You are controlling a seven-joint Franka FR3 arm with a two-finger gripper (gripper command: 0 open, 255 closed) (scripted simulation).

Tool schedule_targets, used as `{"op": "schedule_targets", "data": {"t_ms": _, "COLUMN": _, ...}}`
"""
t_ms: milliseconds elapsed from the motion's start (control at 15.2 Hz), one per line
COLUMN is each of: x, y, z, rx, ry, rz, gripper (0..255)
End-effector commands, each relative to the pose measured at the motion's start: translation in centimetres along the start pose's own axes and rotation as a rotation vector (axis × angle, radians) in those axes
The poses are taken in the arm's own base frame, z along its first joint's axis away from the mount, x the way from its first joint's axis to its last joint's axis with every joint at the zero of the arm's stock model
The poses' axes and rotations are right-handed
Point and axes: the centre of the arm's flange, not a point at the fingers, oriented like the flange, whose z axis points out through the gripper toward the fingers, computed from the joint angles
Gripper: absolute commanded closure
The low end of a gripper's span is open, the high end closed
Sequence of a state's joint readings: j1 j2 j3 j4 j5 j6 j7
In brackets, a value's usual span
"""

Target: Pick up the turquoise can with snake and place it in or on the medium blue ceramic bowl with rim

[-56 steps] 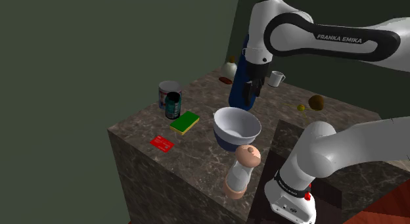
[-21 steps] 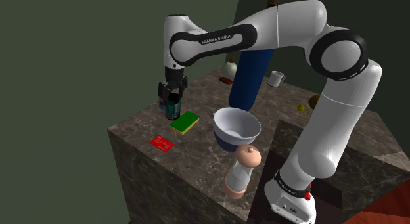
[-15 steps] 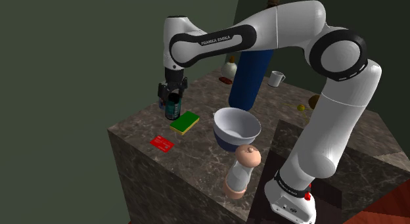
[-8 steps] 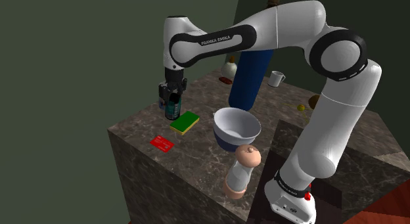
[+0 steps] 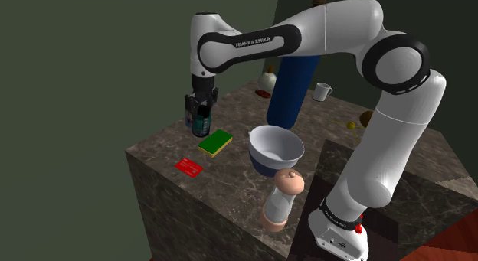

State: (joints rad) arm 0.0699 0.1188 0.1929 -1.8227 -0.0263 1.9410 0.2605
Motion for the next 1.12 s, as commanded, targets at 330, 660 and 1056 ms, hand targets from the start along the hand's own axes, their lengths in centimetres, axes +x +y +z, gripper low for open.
{"op": "schedule_targets", "data": {"t_ms": 330, "x": 0.0, "y": 0.1, "z": -3.8, "rx": 0.000, "ry": 0.000, "rz": 0.000, "gripper": 255}}
{"op": "schedule_targets", "data": {"t_ms": 660, "x": 0.0, "y": 0.1, "z": -6.4, "rx": 0.000, "ry": 0.000, "rz": 0.000, "gripper": 255}}
{"op": "schedule_targets", "data": {"t_ms": 1056, "x": 0.0, "y": 0.1, "z": -9.6, "rx": 0.000, "ry": 0.000, "rz": 0.000, "gripper": 255}}
